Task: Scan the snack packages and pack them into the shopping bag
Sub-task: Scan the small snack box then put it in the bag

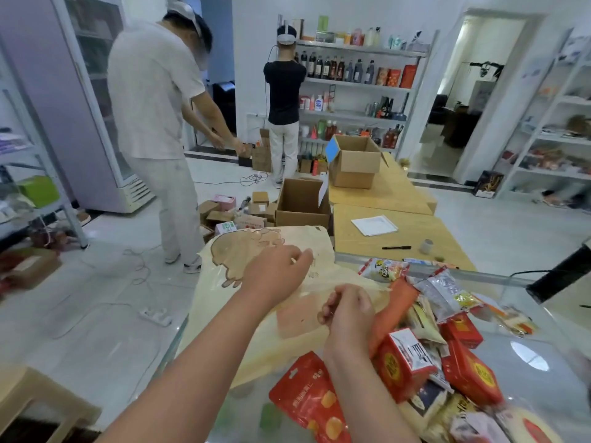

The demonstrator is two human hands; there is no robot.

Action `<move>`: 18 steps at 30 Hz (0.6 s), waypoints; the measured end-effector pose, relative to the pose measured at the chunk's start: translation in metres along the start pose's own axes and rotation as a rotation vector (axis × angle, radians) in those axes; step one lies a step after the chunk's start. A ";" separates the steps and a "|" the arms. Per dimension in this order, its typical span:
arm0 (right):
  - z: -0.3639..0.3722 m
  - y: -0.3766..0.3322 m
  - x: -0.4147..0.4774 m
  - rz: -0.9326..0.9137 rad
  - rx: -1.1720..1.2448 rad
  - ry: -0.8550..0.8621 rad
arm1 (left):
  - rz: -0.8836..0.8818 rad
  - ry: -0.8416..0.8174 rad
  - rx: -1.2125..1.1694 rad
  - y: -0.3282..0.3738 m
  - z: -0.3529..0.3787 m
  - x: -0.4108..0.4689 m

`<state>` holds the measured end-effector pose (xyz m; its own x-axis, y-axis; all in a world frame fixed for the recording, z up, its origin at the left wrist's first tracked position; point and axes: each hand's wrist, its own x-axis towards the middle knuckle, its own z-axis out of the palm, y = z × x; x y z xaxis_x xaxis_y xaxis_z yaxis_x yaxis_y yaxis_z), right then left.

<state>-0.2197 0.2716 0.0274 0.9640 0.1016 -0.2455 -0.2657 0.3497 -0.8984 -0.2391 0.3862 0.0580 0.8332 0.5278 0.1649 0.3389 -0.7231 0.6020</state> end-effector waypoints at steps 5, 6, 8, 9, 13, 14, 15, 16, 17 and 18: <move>-0.043 -0.045 0.003 -0.191 -0.095 0.007 | 0.071 -0.077 -0.124 0.044 0.041 -0.001; -0.052 -0.052 0.008 -0.228 -0.127 0.014 | 0.093 -0.086 -0.151 0.054 0.049 -0.002; -0.072 -0.066 0.021 -0.279 -0.168 0.043 | 0.137 -0.114 -0.182 0.077 0.066 -0.001; -0.084 -0.072 0.031 -0.287 -0.183 0.061 | 0.157 -0.126 -0.177 0.088 0.076 -0.001; -0.137 -0.092 0.083 -0.232 -0.302 0.117 | 0.185 -0.221 -0.142 0.131 0.116 0.004; -0.153 -0.094 0.099 -0.206 -0.340 0.142 | 0.171 -0.255 -0.135 0.139 0.126 0.007; -0.169 -0.094 0.118 -0.176 -0.384 0.161 | 0.153 -0.279 -0.126 0.147 0.136 0.009; -0.184 -0.093 0.137 -0.143 -0.426 0.179 | 0.132 -0.296 -0.118 0.155 0.146 0.013; -0.199 -0.090 0.157 -0.110 -0.465 0.189 | 0.112 -0.303 -0.108 0.162 0.155 0.016; -0.212 -0.087 0.176 -0.068 -0.489 0.190 | 0.089 -0.306 -0.097 0.168 0.163 0.019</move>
<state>-0.0261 0.0615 -0.0148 0.9750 -0.0925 -0.2020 -0.2130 -0.1304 -0.9683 -0.0956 0.2021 0.0347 0.9553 0.2955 -0.0130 0.2278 -0.7069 0.6696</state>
